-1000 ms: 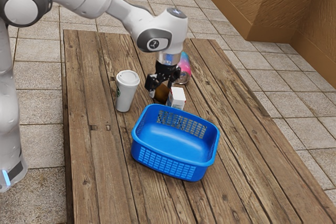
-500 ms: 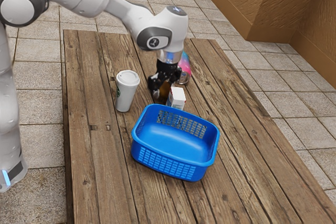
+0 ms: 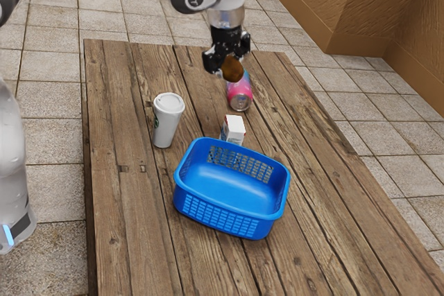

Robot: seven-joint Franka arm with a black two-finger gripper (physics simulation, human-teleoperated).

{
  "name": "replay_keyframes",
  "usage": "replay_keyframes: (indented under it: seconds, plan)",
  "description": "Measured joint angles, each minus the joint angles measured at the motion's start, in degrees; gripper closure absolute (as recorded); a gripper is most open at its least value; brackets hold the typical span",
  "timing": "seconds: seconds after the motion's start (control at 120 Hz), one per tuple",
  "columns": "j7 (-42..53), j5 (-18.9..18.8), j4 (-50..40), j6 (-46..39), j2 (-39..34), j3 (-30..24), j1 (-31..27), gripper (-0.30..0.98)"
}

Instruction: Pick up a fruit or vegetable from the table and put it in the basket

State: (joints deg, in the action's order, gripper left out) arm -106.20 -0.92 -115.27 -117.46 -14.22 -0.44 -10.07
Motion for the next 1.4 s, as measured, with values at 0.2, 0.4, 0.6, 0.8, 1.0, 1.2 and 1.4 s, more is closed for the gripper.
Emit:
replay_keyframes:
  seconds: [0.2,0.4,0.6,0.8,1.0,1.2,1.4]
  plan:
    - [0.2,-0.4,1.7,4.8,-2.2,-9.7,0.2,0.39]
    - [0.3,-0.3,1.4,7.7,-2.3,-16.5,0.2,0.42]
    - [0.5,-0.1,1.6,8.8,-1.7,-20.1,0.6,0.42]
    - [0.6,-0.1,3.1,9.0,0.2,-23.4,0.8,0.41]
    - [0.7,-0.1,4.4,8.5,2.7,-24.6,0.8,0.42]
    - [0.8,-0.4,5.9,8.3,3.8,-25.6,0.8,0.29]
    - [0.7,-0.7,6.0,8.5,3.6,-27.1,0.8,0.07]
